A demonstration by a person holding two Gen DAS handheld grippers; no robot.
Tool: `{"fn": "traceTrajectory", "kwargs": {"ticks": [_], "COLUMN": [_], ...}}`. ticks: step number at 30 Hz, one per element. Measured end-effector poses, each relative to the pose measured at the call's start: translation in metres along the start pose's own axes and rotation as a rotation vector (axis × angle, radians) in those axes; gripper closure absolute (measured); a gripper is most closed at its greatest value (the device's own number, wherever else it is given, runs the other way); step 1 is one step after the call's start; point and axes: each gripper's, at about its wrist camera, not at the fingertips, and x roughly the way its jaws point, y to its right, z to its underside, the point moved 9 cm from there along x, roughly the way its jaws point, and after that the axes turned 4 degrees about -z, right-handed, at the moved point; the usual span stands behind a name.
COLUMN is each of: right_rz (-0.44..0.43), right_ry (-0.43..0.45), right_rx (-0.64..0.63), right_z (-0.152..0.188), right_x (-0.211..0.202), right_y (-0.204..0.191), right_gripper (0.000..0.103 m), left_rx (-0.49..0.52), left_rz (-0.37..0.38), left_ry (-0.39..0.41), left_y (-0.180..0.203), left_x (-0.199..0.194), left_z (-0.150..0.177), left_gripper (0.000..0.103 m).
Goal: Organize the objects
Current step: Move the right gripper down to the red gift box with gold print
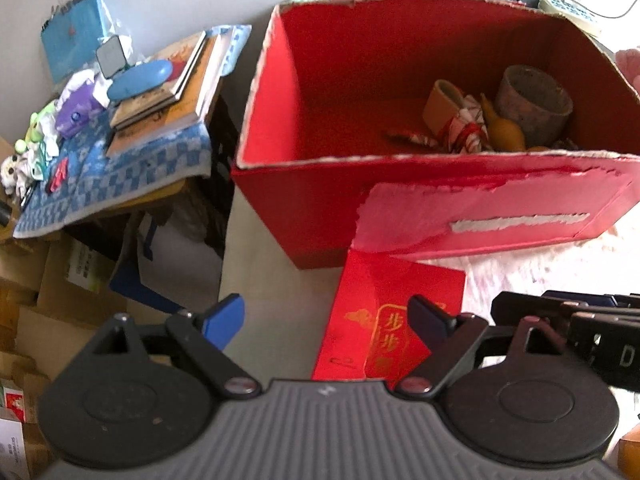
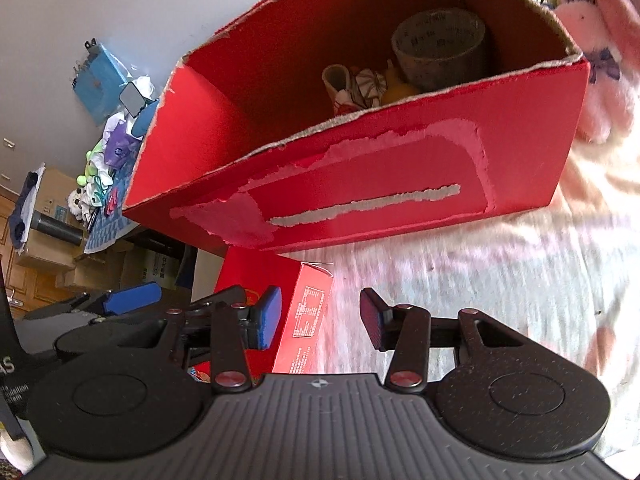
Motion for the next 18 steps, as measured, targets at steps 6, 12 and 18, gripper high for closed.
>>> {"fn": "traceTrajectory", "kwargs": {"ticks": [6, 12, 18], "right_rz": [-0.018, -0.047, -0.058], "right_ry": [-0.029, -0.056, -0.093], "right_rx": [0.028, 0.052, 0.057], "right_z": [0.000, 0.001, 0.004], "right_x": [0.008, 0.015, 0.026], "right_y": [0.000, -0.003, -0.006], "right_gripper": [0.058, 0.059, 0.059], "left_rx": [0.006, -0.015, -0.004], "left_rz": [0.009, 0.050, 0.089], "left_ry": [-0.013, -0.047, -0.038], "left_y": [-0.001, -0.005, -0.003], "left_x": [0.007, 0.015, 0.013], "left_z": [0.004, 0.008, 0.014], "left_gripper": [0.013, 0.013, 0.013]}}
